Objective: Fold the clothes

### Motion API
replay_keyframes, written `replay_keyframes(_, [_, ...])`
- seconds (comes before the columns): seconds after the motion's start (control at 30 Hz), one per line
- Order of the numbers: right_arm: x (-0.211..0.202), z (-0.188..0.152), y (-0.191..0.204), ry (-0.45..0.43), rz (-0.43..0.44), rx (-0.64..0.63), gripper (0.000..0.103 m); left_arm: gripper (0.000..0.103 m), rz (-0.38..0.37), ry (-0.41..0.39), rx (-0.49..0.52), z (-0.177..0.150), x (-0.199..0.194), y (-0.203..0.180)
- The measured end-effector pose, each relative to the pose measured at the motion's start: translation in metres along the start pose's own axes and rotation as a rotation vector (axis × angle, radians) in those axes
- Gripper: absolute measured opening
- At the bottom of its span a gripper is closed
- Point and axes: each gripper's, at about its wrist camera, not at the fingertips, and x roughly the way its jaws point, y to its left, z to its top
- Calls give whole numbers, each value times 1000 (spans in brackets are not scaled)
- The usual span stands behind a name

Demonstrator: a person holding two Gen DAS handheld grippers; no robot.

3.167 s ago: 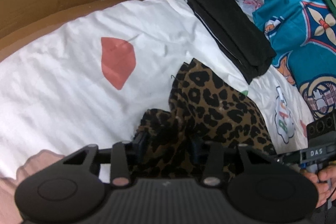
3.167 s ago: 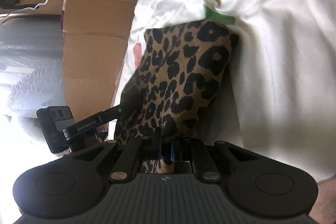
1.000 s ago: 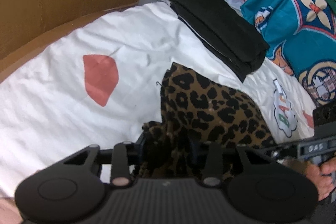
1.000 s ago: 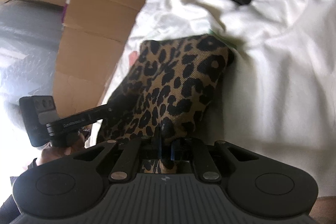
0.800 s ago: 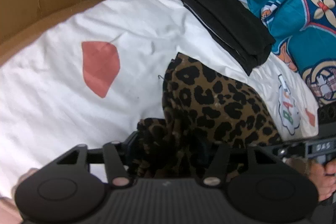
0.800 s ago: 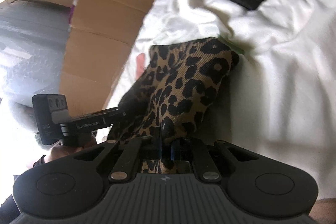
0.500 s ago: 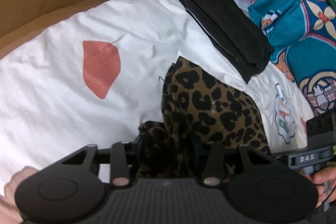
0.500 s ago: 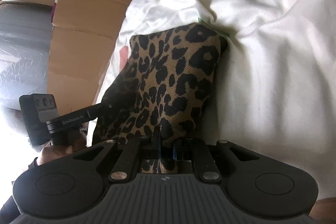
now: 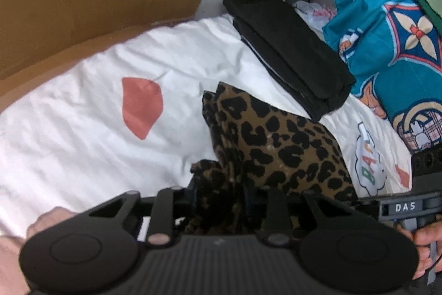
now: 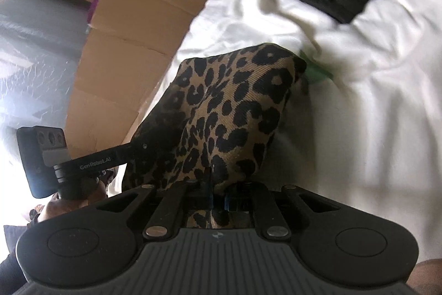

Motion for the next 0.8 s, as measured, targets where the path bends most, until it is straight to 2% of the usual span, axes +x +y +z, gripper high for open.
replay_keyframes(0.3, [-9,5,28,-40,-32,-85,5,29,80,-109,-41,-9,-35,-14])
replay_keyframes(0.8, [-45,14,88,-148,-61,-253,5,29,111,-293,-145,-18,-96,-39])
